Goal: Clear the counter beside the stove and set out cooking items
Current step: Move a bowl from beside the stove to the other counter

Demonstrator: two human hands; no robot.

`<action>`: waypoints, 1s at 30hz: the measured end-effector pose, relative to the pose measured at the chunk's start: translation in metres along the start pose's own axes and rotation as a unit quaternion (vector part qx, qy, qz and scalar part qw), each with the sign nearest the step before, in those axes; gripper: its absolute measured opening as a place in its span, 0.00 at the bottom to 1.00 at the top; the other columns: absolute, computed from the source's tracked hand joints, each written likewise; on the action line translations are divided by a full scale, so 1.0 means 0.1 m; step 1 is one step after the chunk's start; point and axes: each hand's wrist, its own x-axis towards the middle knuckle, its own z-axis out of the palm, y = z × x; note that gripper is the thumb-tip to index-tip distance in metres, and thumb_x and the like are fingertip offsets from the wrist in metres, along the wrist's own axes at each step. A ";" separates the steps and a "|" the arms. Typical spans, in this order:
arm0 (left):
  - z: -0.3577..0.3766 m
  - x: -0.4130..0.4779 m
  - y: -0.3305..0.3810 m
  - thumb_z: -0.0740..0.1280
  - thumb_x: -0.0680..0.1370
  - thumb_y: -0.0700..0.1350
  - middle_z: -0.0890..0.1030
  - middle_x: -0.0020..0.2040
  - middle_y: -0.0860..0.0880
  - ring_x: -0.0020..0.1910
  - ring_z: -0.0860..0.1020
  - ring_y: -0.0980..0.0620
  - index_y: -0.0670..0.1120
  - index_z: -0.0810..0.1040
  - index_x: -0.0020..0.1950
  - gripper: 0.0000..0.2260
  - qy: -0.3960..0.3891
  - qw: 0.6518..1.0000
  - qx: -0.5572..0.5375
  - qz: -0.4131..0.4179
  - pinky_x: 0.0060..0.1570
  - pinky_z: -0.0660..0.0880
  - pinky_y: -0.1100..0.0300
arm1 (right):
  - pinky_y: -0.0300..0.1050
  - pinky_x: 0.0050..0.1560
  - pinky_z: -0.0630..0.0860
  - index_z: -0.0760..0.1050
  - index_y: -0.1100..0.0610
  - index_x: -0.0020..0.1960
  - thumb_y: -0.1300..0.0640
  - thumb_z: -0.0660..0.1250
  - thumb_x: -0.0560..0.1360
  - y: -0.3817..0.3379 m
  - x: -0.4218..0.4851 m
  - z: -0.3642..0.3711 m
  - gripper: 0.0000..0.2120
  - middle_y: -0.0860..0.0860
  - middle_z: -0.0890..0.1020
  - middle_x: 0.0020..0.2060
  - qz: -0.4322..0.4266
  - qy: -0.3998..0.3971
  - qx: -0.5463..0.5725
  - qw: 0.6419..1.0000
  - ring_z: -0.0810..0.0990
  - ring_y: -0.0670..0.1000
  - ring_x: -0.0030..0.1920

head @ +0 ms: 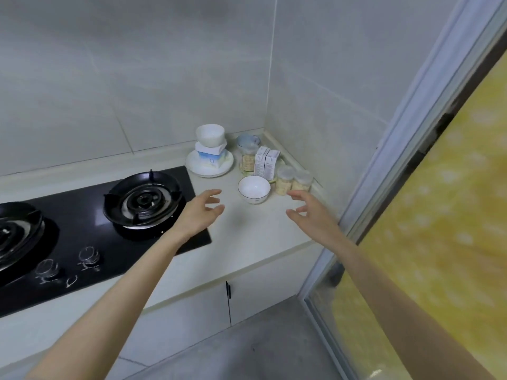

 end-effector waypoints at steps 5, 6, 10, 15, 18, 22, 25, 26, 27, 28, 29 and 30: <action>0.19 0.54 -0.23 0.66 0.78 0.47 0.79 0.59 0.50 0.58 0.77 0.48 0.52 0.71 0.69 0.19 -0.015 0.996 -0.054 -0.074 0.60 0.74 0.52 | 0.47 0.58 0.73 0.70 0.48 0.67 0.57 0.66 0.77 0.34 0.69 0.05 0.20 0.48 0.73 0.64 0.105 -0.053 0.122 0.985 0.77 0.49 0.55; 0.23 0.62 -0.27 0.67 0.78 0.47 0.80 0.58 0.50 0.58 0.77 0.48 0.52 0.71 0.69 0.19 -0.018 0.995 -0.061 -0.081 0.60 0.74 0.52 | 0.48 0.58 0.74 0.70 0.48 0.66 0.58 0.66 0.77 0.39 0.79 0.07 0.19 0.49 0.73 0.64 0.127 -0.061 0.157 0.978 0.76 0.49 0.56; 0.41 1.08 -0.42 0.65 0.79 0.48 0.79 0.57 0.52 0.56 0.78 0.48 0.53 0.70 0.69 0.19 -0.032 0.983 -0.116 -0.137 0.54 0.75 0.57 | 0.51 0.59 0.76 0.68 0.52 0.68 0.60 0.65 0.78 0.64 1.23 0.19 0.19 0.50 0.74 0.59 0.207 -0.097 0.257 0.939 0.75 0.52 0.57; 0.61 1.71 -0.65 0.65 0.79 0.49 0.78 0.59 0.51 0.51 0.80 0.51 0.53 0.70 0.69 0.19 -0.060 0.941 -0.232 -0.240 0.53 0.78 0.56 | 0.55 0.57 0.78 0.70 0.53 0.68 0.59 0.65 0.78 0.93 1.86 0.45 0.19 0.49 0.75 0.57 0.285 -0.109 0.297 0.905 0.77 0.56 0.59; 0.75 2.04 -0.78 0.64 0.79 0.50 0.79 0.59 0.50 0.50 0.82 0.47 0.51 0.71 0.69 0.18 -0.065 0.911 -0.294 -0.283 0.53 0.78 0.52 | 0.53 0.50 0.80 0.73 0.51 0.61 0.59 0.67 0.77 1.05 2.20 0.62 0.14 0.50 0.74 0.58 0.331 -0.104 0.294 0.890 0.78 0.55 0.53; 0.87 2.31 -0.83 0.65 0.78 0.51 0.81 0.59 0.51 0.52 0.82 0.46 0.54 0.77 0.64 0.14 -0.082 0.897 -0.338 -0.272 0.55 0.79 0.53 | 0.50 0.44 0.80 0.75 0.50 0.58 0.58 0.67 0.76 1.12 2.47 0.77 0.11 0.51 0.77 0.49 0.358 -0.127 0.313 0.870 0.77 0.52 0.47; 0.92 2.43 -0.81 0.63 0.79 0.49 0.81 0.59 0.52 0.53 0.83 0.47 0.56 0.79 0.63 0.13 -0.108 0.886 -0.367 -0.262 0.52 0.79 0.56 | 0.52 0.49 0.80 0.75 0.51 0.59 0.60 0.65 0.77 1.20 2.60 0.84 0.12 0.50 0.81 0.49 0.364 -0.143 0.340 0.855 0.81 0.53 0.47; 0.94 2.46 -0.82 0.63 0.79 0.47 0.82 0.59 0.51 0.53 0.83 0.47 0.55 0.79 0.63 0.14 -0.108 0.880 -0.380 -0.265 0.51 0.79 0.56 | 0.52 0.50 0.80 0.75 0.52 0.61 0.61 0.65 0.77 1.23 2.64 0.86 0.13 0.51 0.82 0.50 0.367 -0.141 0.352 0.849 0.82 0.54 0.49; 0.96 2.48 -0.84 0.64 0.79 0.46 0.82 0.59 0.49 0.53 0.83 0.46 0.53 0.78 0.63 0.14 -0.105 0.874 -0.391 -0.268 0.51 0.80 0.55 | 0.52 0.50 0.81 0.76 0.53 0.62 0.62 0.64 0.77 1.24 2.66 0.87 0.14 0.51 0.82 0.52 0.369 -0.136 0.364 0.844 0.83 0.56 0.50; 0.97 2.50 -0.85 0.65 0.79 0.44 0.81 0.59 0.48 0.53 0.83 0.45 0.52 0.78 0.64 0.14 -0.101 0.868 -0.404 -0.269 0.51 0.80 0.54 | 0.52 0.49 0.82 0.76 0.54 0.62 0.62 0.64 0.78 1.24 2.67 0.88 0.14 0.52 0.82 0.53 0.369 -0.133 0.372 0.841 0.83 0.57 0.51; 0.99 2.50 -0.87 0.65 0.79 0.43 0.81 0.59 0.47 0.53 0.83 0.45 0.51 0.78 0.64 0.14 -0.098 0.864 -0.413 -0.271 0.51 0.80 0.53 | 0.51 0.47 0.82 0.76 0.54 0.62 0.63 0.63 0.78 1.24 2.69 0.89 0.14 0.52 0.82 0.53 0.368 -0.130 0.378 0.839 0.83 0.57 0.50; 1.00 2.51 -0.88 0.65 0.79 0.43 0.81 0.60 0.46 0.52 0.83 0.45 0.50 0.78 0.64 0.14 -0.096 0.861 -0.419 -0.271 0.51 0.80 0.52 | 0.50 0.44 0.83 0.76 0.55 0.62 0.64 0.63 0.78 1.23 2.70 0.89 0.14 0.53 0.82 0.54 0.366 -0.129 0.383 0.838 0.83 0.57 0.50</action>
